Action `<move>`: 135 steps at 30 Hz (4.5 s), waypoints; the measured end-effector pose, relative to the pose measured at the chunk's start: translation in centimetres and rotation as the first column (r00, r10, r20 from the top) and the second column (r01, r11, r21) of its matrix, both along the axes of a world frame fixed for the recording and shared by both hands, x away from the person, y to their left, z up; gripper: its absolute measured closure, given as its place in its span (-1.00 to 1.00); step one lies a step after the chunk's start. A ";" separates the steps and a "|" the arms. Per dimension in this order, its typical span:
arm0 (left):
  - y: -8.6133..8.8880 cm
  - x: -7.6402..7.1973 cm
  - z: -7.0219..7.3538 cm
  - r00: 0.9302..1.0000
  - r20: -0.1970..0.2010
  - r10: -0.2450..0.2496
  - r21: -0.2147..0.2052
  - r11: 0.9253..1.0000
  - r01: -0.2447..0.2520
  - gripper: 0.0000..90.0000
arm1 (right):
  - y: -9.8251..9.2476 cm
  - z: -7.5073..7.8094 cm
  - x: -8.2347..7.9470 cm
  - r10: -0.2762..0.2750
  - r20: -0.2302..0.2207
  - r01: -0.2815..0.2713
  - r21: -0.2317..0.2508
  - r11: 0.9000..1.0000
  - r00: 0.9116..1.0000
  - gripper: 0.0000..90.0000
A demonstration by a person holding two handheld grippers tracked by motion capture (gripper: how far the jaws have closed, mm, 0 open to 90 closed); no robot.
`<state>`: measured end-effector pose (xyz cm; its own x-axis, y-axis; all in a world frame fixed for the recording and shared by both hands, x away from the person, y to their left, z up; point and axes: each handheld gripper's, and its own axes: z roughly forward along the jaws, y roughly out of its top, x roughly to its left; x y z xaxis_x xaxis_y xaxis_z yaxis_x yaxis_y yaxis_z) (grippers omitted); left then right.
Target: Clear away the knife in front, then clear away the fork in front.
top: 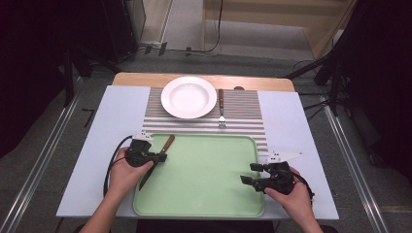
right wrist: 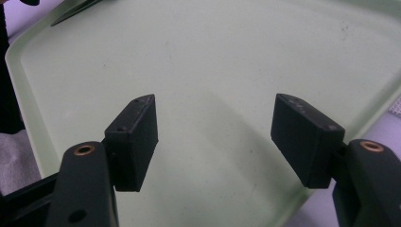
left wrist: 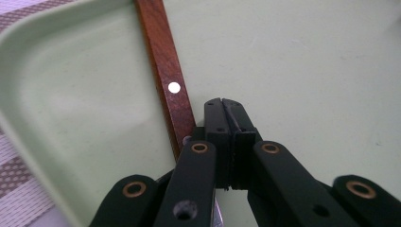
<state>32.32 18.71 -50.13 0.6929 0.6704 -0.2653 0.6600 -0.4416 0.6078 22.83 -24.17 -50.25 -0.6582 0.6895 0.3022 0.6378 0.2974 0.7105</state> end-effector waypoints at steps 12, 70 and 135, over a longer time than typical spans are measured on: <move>1.9 -0.2 0.1 0.999 0.003 0.042 0.004 0.999 -0.042 0.99 | 0.0 0.0 0.0 0.006 0.011 -0.006 -0.007 1.000 1.000 -0.21; 3.1 -2.4 2.4 0.994 0.100 -0.053 -0.246 0.966 0.076 -0.22 | 0.5 1.8 3.0 -0.017 -0.030 0.020 0.097 0.995 0.999 -0.24; 3.8 -2.1 1.8 0.998 0.062 -0.018 -0.214 0.976 0.031 -0.14 | 4.6 3.1 20.6 -0.201 0.031 0.202 -0.069 0.977 0.979 -0.09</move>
<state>30.26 22.56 -48.37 0.7270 0.5850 -0.3594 0.6107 -0.3117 0.7279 43.42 -19.55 -47.15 -0.5100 0.8278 0.2336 0.6729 0.2148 0.7078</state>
